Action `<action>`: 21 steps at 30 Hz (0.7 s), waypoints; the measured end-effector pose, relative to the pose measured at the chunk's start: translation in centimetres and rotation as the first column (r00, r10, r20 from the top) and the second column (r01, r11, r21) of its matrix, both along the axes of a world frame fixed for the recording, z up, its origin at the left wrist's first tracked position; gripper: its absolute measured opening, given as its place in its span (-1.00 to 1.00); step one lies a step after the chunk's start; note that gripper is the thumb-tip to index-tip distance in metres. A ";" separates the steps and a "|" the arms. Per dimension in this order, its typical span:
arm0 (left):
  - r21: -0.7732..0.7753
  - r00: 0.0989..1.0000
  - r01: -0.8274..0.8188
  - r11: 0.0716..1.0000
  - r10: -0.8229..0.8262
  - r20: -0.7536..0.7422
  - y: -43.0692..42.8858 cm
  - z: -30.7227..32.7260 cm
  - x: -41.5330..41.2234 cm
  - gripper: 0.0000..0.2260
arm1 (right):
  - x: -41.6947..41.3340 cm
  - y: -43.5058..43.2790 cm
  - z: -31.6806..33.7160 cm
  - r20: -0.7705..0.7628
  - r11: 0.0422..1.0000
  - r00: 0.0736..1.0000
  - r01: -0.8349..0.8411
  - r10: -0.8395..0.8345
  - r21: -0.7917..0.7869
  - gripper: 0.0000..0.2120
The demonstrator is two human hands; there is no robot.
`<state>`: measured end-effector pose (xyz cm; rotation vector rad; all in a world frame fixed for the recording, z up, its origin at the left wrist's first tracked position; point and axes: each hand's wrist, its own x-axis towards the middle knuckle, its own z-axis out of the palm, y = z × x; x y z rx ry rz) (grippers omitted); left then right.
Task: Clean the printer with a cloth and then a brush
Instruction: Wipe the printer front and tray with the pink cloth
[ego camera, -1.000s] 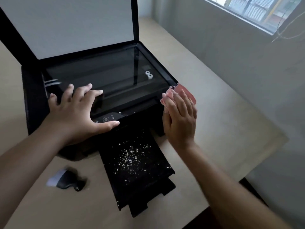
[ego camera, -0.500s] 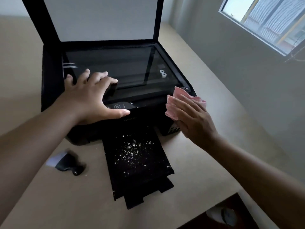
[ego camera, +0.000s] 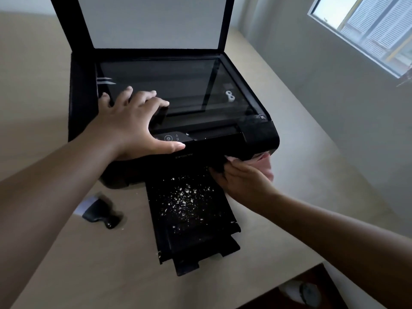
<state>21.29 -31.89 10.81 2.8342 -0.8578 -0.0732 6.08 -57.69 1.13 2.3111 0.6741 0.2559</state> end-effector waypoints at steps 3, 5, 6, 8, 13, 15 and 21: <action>-0.002 1.000 -0.005 1.000 0.005 -0.002 0.1 0.0 0.0 -0.01 | -0.6 0.0 -0.6 -0.158 0.970 0.987 0.061 -0.024 0.235 -0.51; -0.004 1.000 -0.003 1.000 0.003 -0.006 0.1 0.1 -0.1 -0.01 | -2.7 -0.8 -1.2 -0.081 0.872 0.996 0.068 -0.032 0.484 -0.66; -0.005 1.000 -0.004 1.000 0.004 -0.004 0.1 0.1 -0.2 -0.01 | -3.8 -1.1 -1.5 -0.034 0.785 0.996 0.085 -0.081 0.614 -0.71; -0.005 1.000 -0.003 1.000 0.003 -0.001 0.1 0.2 -0.2 0.00 | -5.0 -1.4 -1.8 0.026 0.576 0.972 0.116 -0.232 0.809 -0.75; -0.010 1.000 -0.007 1.000 0.007 -0.003 -0.1 0.2 -0.2 -0.02 | -3.2 -0.8 -2.4 -0.196 -0.085 0.847 0.177 -0.493 0.981 -0.92; -0.008 1.000 -0.006 1.000 0.006 -0.004 -0.1 0.1 -0.2 -0.03 | -3.2 -0.8 -3.8 -0.312 -0.101 0.823 0.302 -0.475 0.948 -0.91; -0.010 1.000 -0.013 1.000 0.013 0.001 0.1 0.1 -0.2 -0.03 | -4.1 -2.3 -4.2 -0.303 0.027 0.669 0.435 -0.679 0.900 -0.61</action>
